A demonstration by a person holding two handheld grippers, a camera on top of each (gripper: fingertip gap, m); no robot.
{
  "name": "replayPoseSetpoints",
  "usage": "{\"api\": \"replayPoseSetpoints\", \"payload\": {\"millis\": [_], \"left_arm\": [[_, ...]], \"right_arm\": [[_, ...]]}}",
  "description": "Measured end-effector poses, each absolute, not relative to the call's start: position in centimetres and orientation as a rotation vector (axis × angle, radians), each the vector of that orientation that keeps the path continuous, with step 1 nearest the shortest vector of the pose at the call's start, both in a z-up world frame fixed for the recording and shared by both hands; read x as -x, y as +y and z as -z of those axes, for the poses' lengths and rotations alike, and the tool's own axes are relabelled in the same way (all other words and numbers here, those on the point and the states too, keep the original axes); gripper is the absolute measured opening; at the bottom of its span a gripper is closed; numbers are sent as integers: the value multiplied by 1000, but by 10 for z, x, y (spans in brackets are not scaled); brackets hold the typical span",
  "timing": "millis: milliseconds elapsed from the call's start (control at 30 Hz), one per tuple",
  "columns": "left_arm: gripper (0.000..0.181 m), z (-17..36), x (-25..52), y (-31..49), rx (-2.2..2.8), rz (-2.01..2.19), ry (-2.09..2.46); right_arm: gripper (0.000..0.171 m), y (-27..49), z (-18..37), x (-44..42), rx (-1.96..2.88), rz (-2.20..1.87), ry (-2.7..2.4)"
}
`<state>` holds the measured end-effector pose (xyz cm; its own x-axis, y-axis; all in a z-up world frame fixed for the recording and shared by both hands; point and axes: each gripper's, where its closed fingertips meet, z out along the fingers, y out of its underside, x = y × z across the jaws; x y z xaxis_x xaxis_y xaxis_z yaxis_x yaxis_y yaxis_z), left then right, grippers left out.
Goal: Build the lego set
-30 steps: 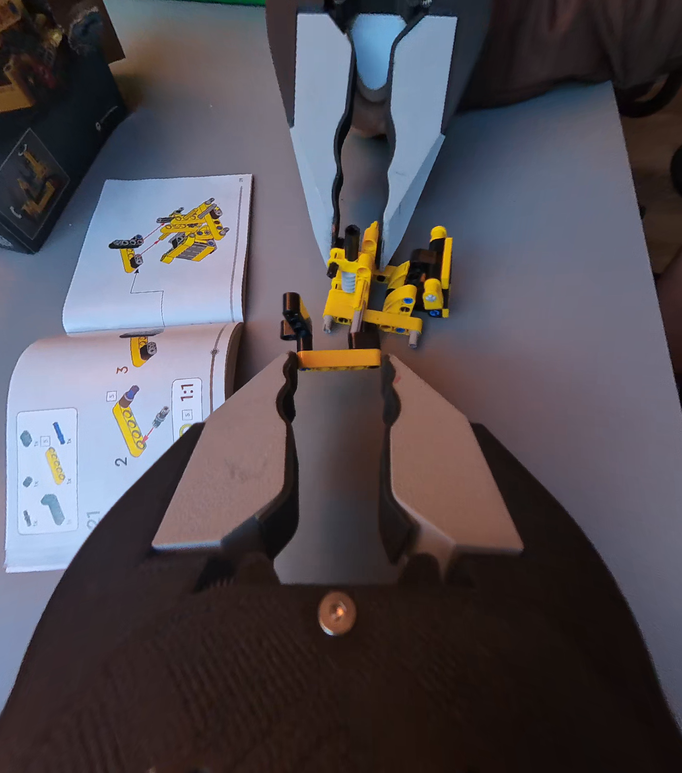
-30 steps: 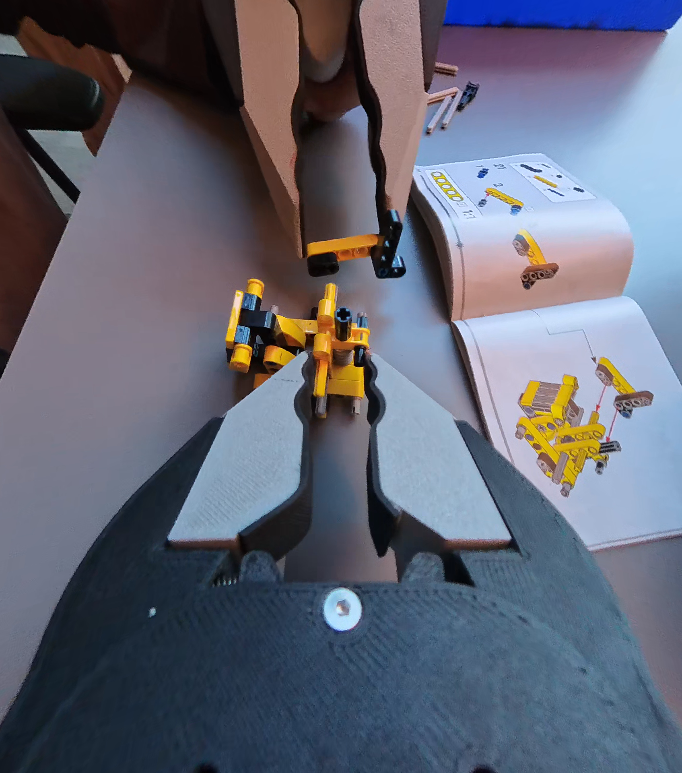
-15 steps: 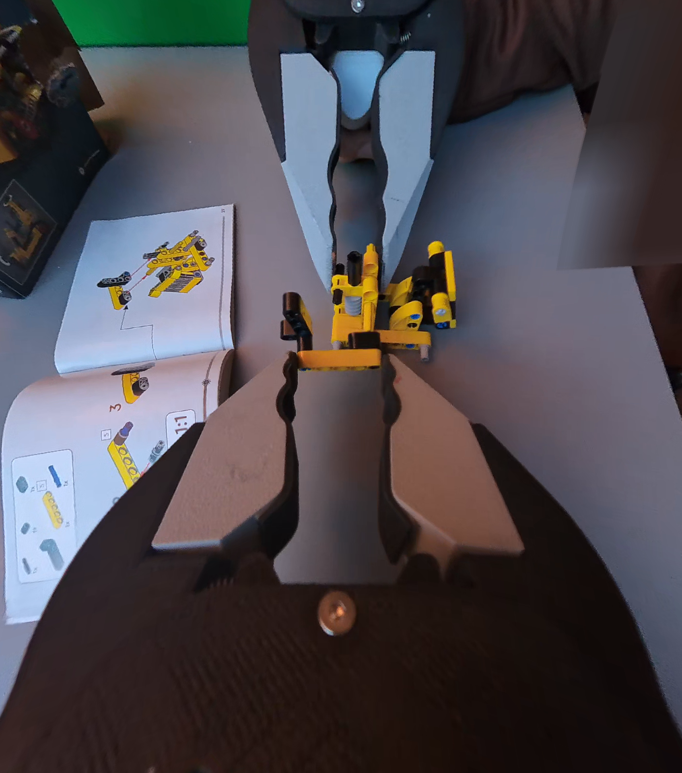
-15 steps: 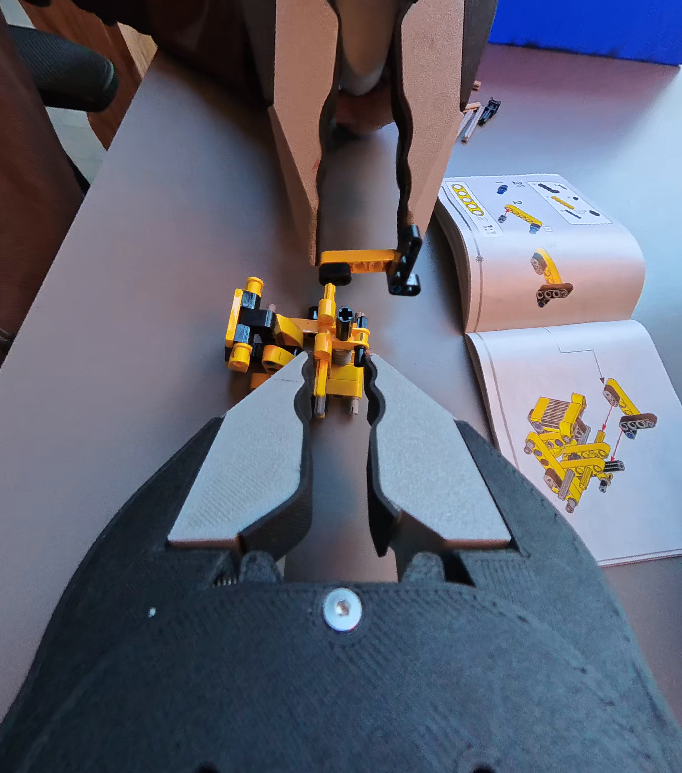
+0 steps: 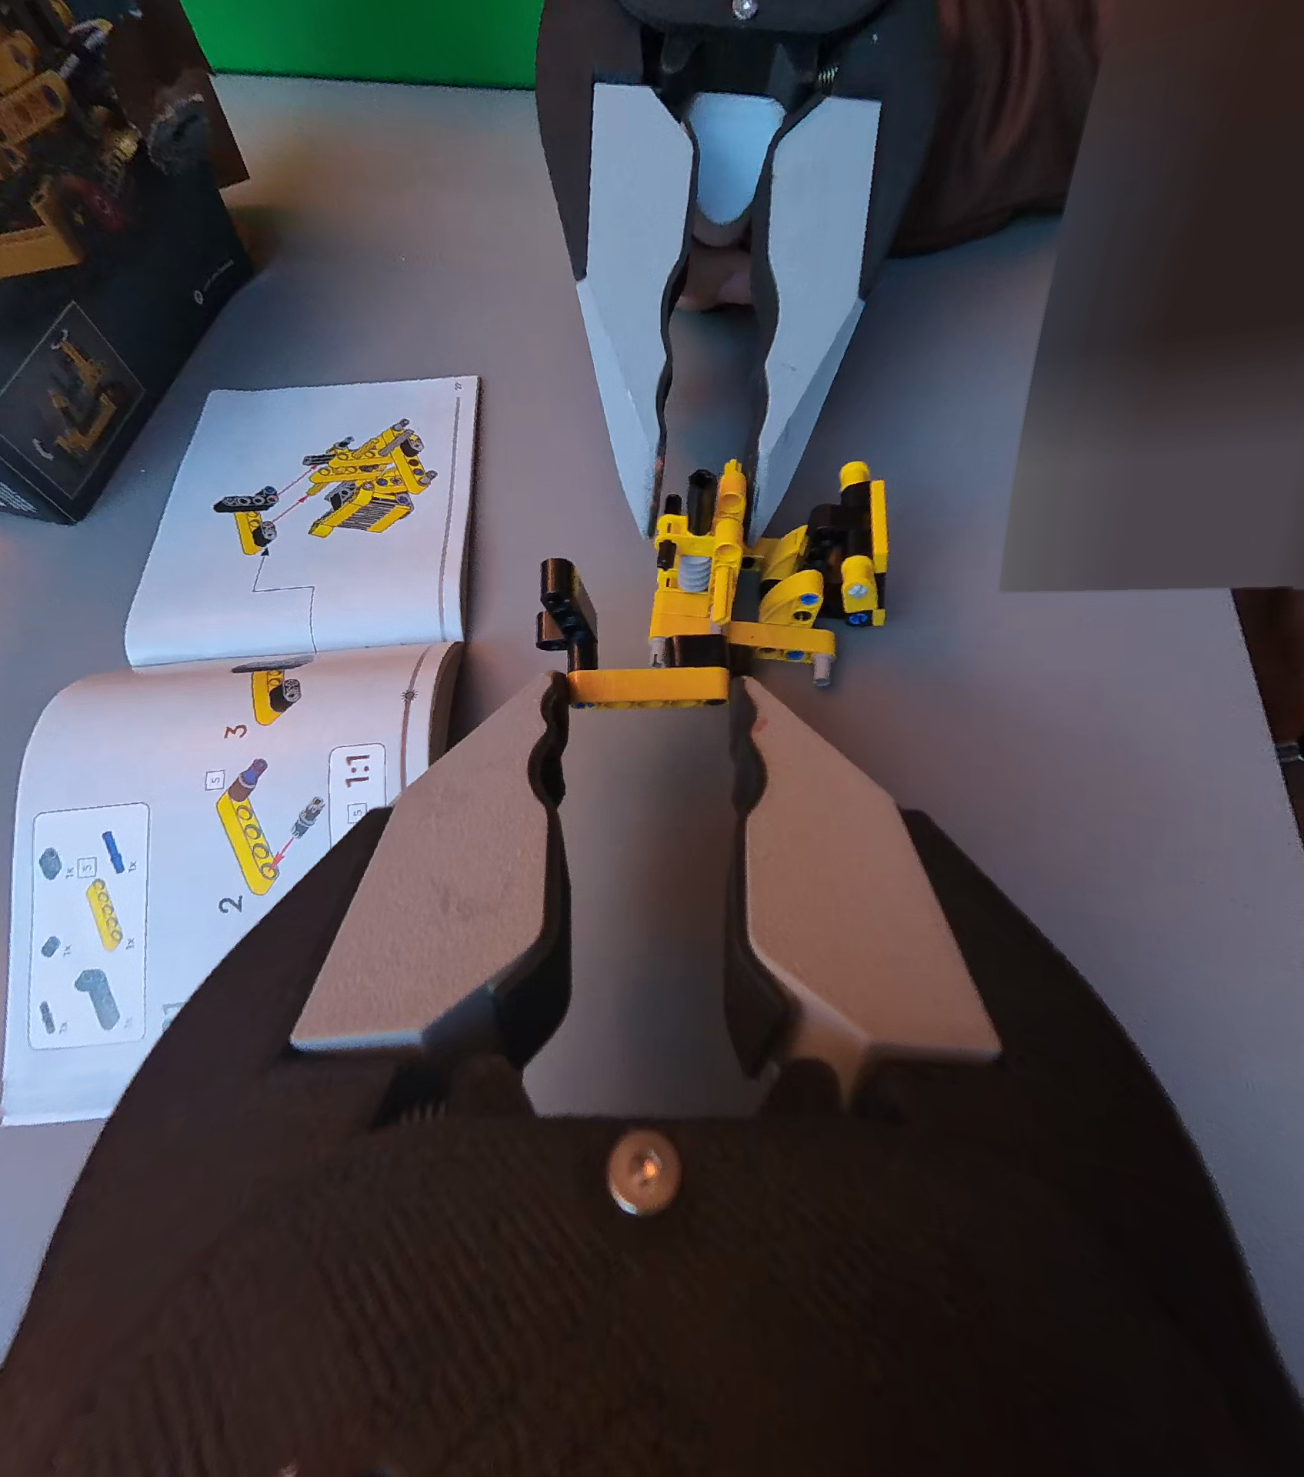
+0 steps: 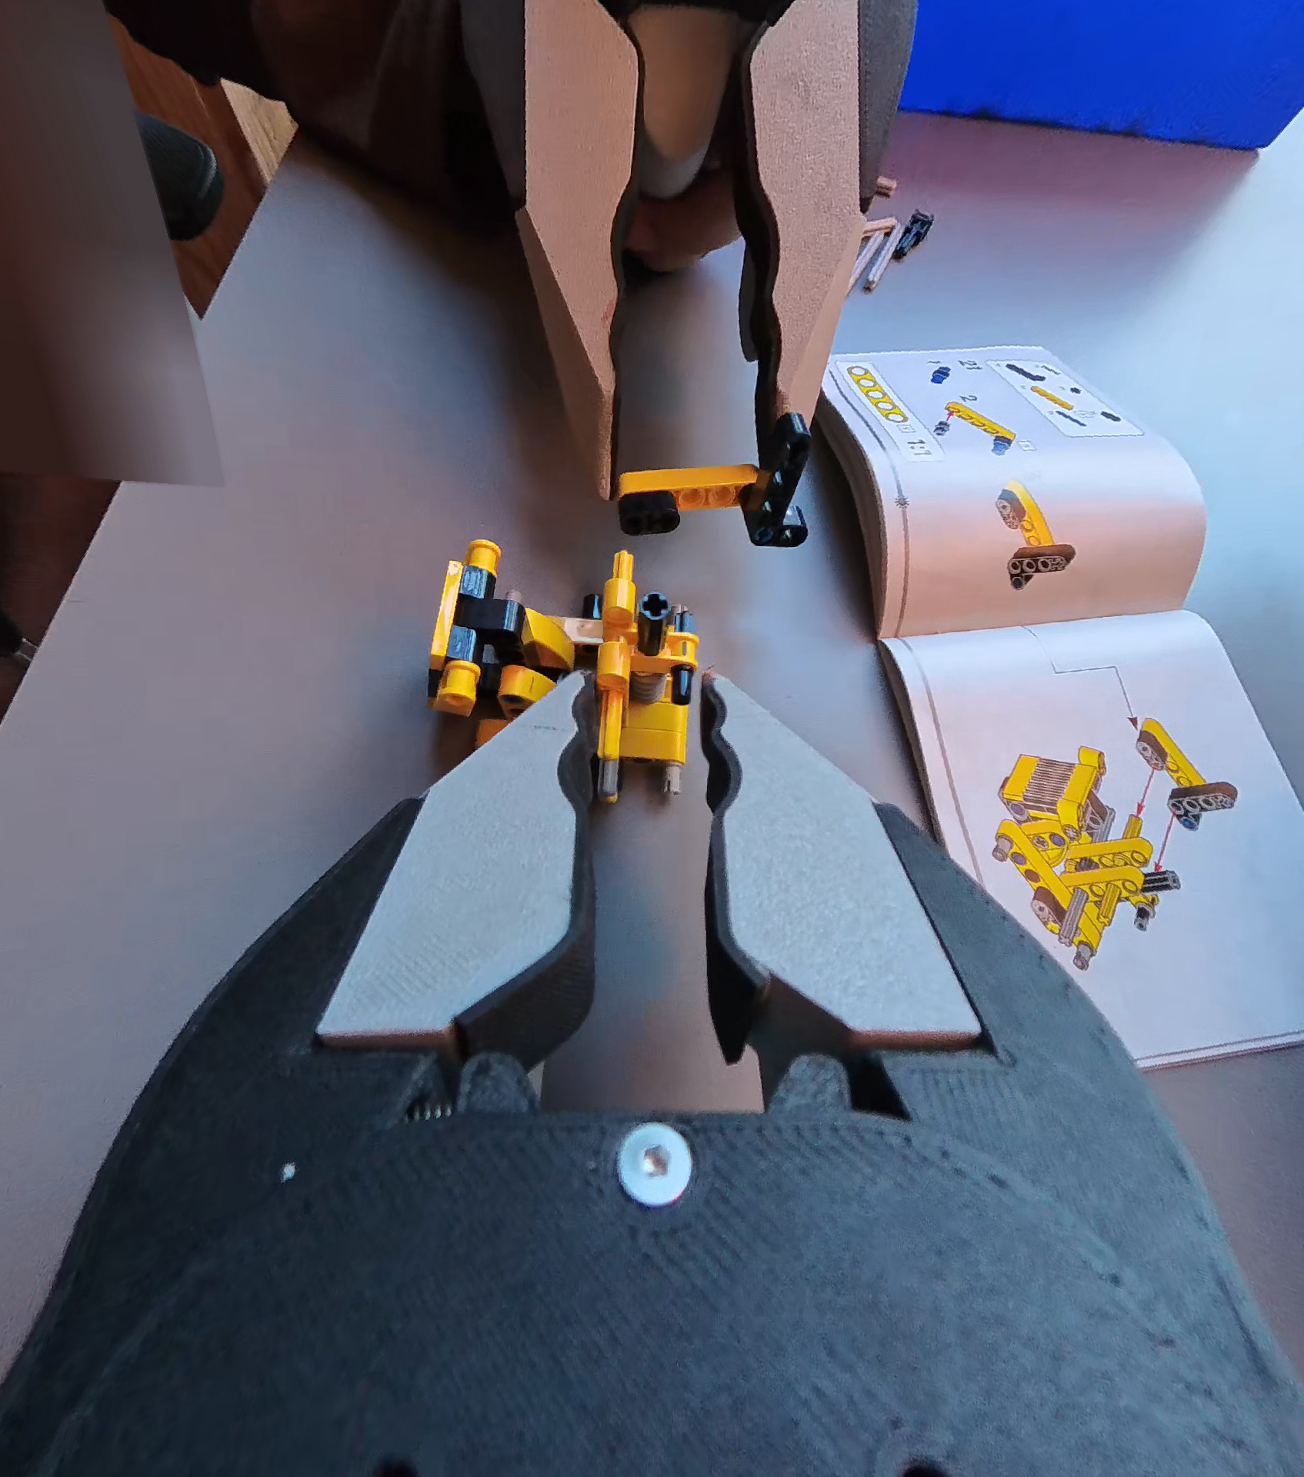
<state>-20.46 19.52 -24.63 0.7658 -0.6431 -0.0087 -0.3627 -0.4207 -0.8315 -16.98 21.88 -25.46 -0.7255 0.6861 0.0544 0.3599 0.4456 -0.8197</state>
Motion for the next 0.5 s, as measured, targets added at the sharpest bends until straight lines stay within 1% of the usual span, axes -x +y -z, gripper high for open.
{"api": "replayPoseSetpoints", "payload": {"millis": [33,500], "left_arm": [[38,246,205,195,2053,394,750],[38,248,206,196,2065,394,744]], "right_arm": [[23,219,254,170,890,-1191,-2316],[25,231,249,166,934,-1217,-2271]]}}
